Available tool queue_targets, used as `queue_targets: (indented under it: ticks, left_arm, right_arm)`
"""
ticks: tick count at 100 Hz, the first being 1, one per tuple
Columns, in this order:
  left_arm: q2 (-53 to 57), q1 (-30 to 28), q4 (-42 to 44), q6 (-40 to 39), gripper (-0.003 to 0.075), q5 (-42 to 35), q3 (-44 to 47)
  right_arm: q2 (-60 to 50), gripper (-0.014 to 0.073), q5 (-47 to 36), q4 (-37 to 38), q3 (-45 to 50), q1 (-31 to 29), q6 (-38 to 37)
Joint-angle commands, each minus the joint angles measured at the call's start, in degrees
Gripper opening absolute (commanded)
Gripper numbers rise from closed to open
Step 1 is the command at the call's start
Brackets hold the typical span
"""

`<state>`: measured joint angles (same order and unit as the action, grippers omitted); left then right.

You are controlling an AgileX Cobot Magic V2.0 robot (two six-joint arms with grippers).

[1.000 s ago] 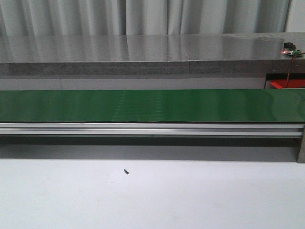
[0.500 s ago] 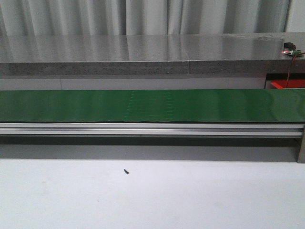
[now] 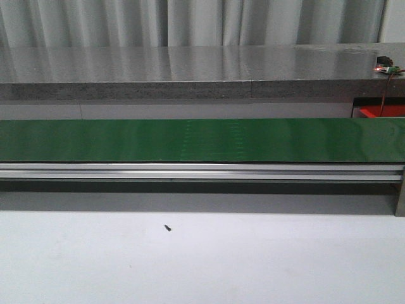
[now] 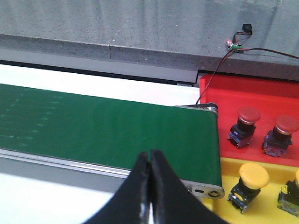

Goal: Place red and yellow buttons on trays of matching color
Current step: 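Lower the left gripper onto a yellow-capped button and grasp it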

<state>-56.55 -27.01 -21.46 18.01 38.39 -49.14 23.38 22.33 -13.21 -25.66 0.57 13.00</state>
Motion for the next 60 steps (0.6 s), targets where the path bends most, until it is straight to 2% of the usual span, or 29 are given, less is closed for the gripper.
queue_targets:
  ticks: [1, 5, 12, 19, 27, 34, 40, 60]
  left_arm:
    - [-3.05, -1.96, -1.13, -0.69, -0.0003, -2.75, -3.97]
    - [-4.46, -2.63, -1.48, -0.69, 0.0025, -2.23, -5.07]
    - [-7.18, -3.11, -1.08, -0.69, 0.0129, -1.38, -6.90]
    - [-9.61, -3.11, -0.83, -0.69, 0.0294, -1.29, -8.32]
    - [-12.22, -3.11, -0.83, -0.69, 0.0520, -1.41, -9.70]
    - [-14.46, -3.11, -0.83, -0.79, 0.0635, -1.41, -10.91]
    - [-16.56, -3.11, -0.83, -2.39, 0.0650, -0.97, -12.34]
    - [-25.54, -3.11, -0.72, -9.48, 0.0606, 0.79, -17.78]
  right_arm:
    - [0.20, -0.0123, -4.91, -0.55, -1.35, 0.15, 0.61]
    - [0.20, -0.0123, -5.06, -0.55, -1.35, 0.15, 0.61]
    - [0.20, -0.0123, -5.06, -0.61, -1.35, 0.15, 0.61]
    - [0.20, -0.0123, -5.12, -0.60, -1.35, 0.15, 0.61]
    - [0.20, -0.0123, -5.17, -0.60, -1.35, 0.15, 0.61]
    - [0.20, -0.0123, -5.23, -0.60, -1.35, 0.15, 0.61]
    - [0.20, -0.0123, -5.28, -0.60, -1.35, 0.15, 0.61]
    - [0.20, -0.0123, -5.45, -0.67, -1.35, 0.15, 0.61]
